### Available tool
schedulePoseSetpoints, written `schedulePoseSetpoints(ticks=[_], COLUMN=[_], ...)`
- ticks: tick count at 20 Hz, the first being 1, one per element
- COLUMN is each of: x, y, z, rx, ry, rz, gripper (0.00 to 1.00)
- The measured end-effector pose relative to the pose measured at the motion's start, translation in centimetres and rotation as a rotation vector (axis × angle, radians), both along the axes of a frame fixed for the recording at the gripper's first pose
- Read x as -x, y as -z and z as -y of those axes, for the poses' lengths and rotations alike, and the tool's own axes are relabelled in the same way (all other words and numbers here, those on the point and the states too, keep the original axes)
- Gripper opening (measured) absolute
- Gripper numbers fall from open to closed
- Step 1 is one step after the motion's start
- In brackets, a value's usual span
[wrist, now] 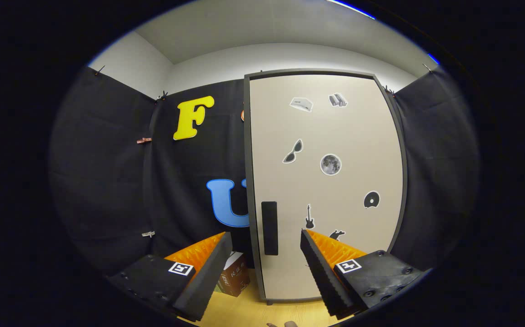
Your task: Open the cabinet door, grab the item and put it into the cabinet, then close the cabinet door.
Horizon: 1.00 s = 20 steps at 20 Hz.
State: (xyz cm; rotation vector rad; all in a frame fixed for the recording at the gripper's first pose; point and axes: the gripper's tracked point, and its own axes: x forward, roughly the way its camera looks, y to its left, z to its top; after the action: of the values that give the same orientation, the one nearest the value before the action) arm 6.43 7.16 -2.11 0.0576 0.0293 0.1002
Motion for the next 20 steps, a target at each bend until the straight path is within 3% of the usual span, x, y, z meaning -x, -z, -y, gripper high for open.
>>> schedulePoseSetpoints(ticks=[6, 20], x=[-4.1, -11.8], y=[2.9, 6.0], z=[-0.6, 0.4], rx=[0.034, 0.066], ry=[0.007, 0.109], rz=[-0.023, -0.009], gripper=[0.97, 0.97])
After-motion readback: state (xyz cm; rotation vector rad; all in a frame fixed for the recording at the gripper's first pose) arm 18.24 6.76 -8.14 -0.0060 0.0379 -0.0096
